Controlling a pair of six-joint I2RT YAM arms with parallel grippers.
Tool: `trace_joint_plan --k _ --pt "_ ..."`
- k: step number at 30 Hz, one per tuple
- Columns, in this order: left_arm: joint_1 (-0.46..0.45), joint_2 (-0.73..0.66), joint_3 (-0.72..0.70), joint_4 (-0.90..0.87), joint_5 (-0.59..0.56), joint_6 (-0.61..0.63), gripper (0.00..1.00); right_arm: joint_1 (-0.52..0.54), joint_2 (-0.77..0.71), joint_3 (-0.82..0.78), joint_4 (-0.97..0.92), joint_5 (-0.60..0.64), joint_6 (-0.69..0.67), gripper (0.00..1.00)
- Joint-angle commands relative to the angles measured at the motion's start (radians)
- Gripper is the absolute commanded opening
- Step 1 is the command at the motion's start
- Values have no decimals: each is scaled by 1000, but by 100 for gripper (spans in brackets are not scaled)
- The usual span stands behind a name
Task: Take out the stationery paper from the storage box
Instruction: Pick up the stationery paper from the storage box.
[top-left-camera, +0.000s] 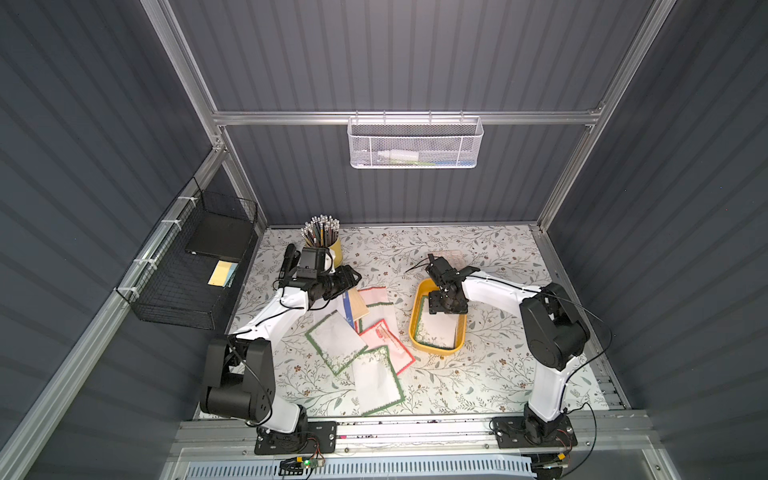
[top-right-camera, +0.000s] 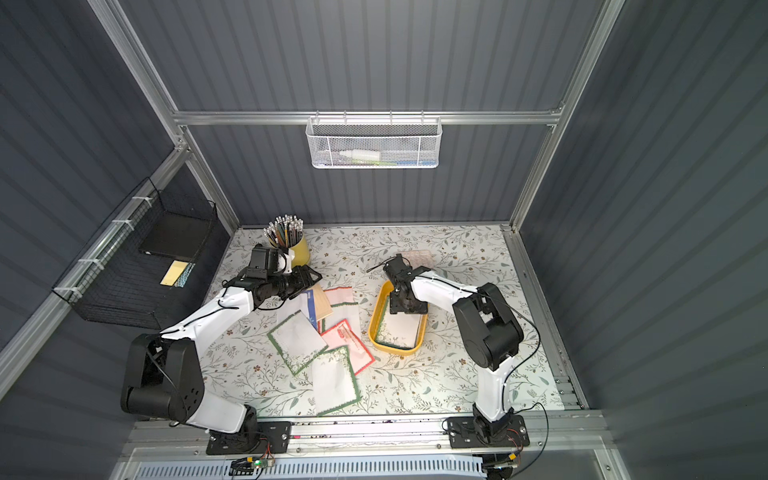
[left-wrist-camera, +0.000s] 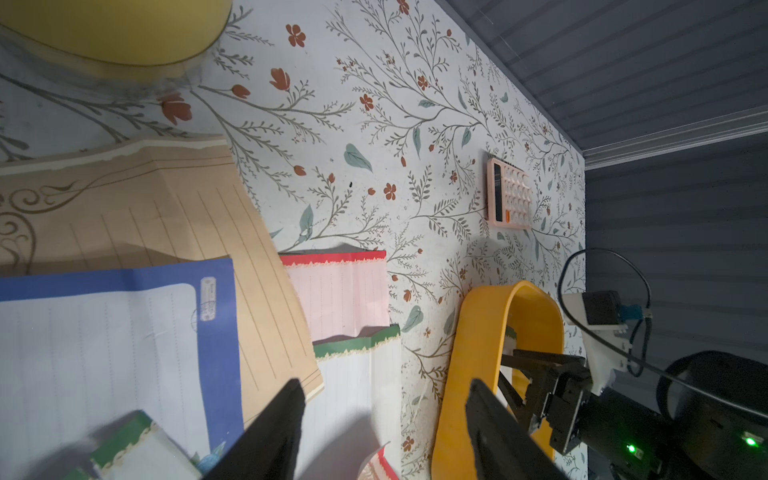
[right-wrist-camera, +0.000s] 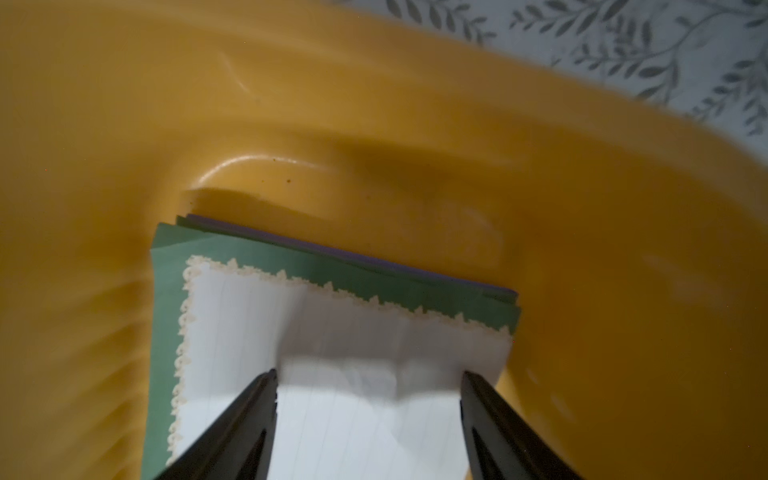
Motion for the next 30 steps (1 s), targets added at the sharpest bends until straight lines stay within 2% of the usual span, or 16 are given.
trace_joint_plan --k 1,8,11,15,18,21,23,30 --pt "-6 13 -8 -3 -15 -2 65 5 37 -23 7 -19 18 74" --pt "-8 13 -3 -24 -29 11 65 10 95 -76 54 -84 32 69" --pt "-9 12 0 -31 -39 16 65 10 117 -105 73 -120 31 61" --pt "-9 23 1 -24 -21 14 65 10 140 -136 93 -147 24 45" --pt "-10 23 1 -21 -20 12 65 11 138 -150 99 -149 22 22" --pt "-11 23 -1 -25 -22 15 65 10 135 -151 96 -145 16 12" --pt "-10 23 -3 -26 -22 15 65 11 133 -149 96 -142 15 2" --pt "-10 26 -2 -26 -23 15 65 12 105 -123 78 -118 4 0"
